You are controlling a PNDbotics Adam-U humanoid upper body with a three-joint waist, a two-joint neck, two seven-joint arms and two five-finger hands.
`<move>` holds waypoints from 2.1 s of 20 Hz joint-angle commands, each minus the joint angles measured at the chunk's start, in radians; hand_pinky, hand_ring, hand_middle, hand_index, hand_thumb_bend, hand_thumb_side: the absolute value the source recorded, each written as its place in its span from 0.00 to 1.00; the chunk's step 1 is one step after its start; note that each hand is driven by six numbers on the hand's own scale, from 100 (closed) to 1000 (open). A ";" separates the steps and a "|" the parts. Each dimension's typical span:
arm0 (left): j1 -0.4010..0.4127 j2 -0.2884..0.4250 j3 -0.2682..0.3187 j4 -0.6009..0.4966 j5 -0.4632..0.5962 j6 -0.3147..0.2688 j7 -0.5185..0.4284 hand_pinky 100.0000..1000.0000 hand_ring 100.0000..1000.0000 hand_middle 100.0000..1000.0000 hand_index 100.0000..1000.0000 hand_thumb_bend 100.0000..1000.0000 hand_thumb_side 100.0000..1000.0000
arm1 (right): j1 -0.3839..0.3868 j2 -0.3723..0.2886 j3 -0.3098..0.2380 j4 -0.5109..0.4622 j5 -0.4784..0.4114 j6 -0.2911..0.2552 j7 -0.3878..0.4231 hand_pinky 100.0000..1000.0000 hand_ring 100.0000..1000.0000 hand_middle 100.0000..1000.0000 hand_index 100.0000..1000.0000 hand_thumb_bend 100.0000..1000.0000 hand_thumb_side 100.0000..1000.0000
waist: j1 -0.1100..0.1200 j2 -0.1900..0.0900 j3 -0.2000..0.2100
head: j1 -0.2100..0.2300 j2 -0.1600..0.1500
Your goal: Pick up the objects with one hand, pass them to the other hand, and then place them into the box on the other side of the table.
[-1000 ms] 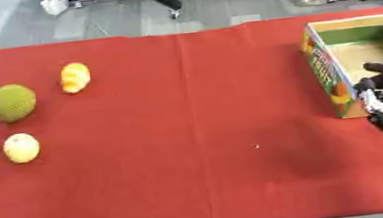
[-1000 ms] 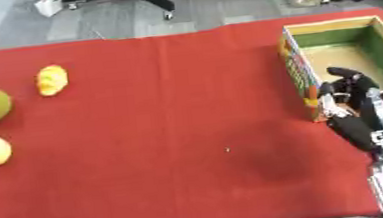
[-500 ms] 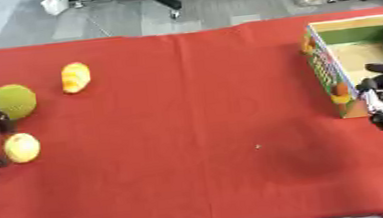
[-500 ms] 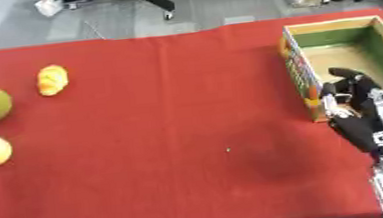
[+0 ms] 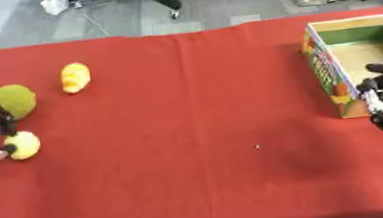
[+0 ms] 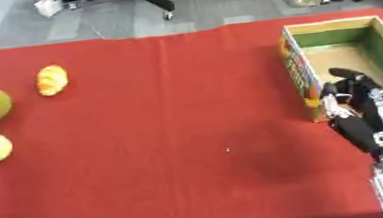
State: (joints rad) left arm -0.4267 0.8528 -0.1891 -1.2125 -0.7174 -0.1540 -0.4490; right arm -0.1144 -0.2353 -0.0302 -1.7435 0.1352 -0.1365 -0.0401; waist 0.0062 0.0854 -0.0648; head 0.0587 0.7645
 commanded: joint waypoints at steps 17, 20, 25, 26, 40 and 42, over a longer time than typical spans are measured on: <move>0.029 0.034 0.132 -0.181 0.255 0.041 0.171 0.53 0.37 0.27 0.32 0.00 0.00 | -0.021 -0.023 0.003 -0.011 0.002 -0.002 0.004 0.60 0.64 0.47 0.77 0.00 0.32 | 0.009 -0.014 0.008 | -0.006 0.006; 0.026 0.017 0.139 -0.241 0.386 0.052 0.205 0.53 0.37 0.26 0.30 0.00 0.00 | -0.049 -0.033 0.021 -0.021 0.022 -0.013 0.021 0.60 0.64 0.47 0.77 0.00 0.31 | 0.008 -0.016 0.010 | -0.008 0.006; -0.007 -0.060 0.109 -0.317 0.583 0.067 0.227 0.52 0.37 0.26 0.29 0.00 0.00 | -0.138 -0.042 0.097 -0.032 0.026 -0.030 0.094 0.59 0.61 0.44 0.77 0.00 0.31 | 0.006 -0.019 0.014 | -0.013 0.006; -0.020 -0.083 0.098 -0.329 0.608 0.068 0.224 0.52 0.37 0.26 0.28 0.00 0.00 | -0.163 -0.043 0.121 -0.031 0.017 -0.032 0.119 0.59 0.60 0.43 0.77 0.00 0.30 | 0.006 -0.019 0.015 | -0.015 0.006; -0.194 -0.214 -0.121 -0.404 0.761 0.094 0.054 0.53 0.39 0.26 0.29 0.00 0.00 | -0.388 -0.026 0.332 0.076 -0.051 -0.064 0.523 0.58 0.57 0.40 0.75 0.00 0.29 | 0.007 -0.007 0.025 | -0.020 0.006; -0.209 -0.221 -0.141 -0.411 0.771 0.100 0.048 0.53 0.40 0.26 0.29 0.00 0.00 | -0.400 -0.022 0.344 0.093 -0.032 -0.073 0.556 0.58 0.57 0.40 0.75 0.00 0.29 | 0.008 -0.006 0.025 | -0.022 0.006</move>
State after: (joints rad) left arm -0.6118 0.6203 -0.3264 -1.6022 0.0400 -0.0551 -0.3933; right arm -0.4956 -0.2518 0.3097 -1.6504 0.0942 -0.2032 0.4943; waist 0.0062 0.0866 -0.0407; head 0.0416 0.7646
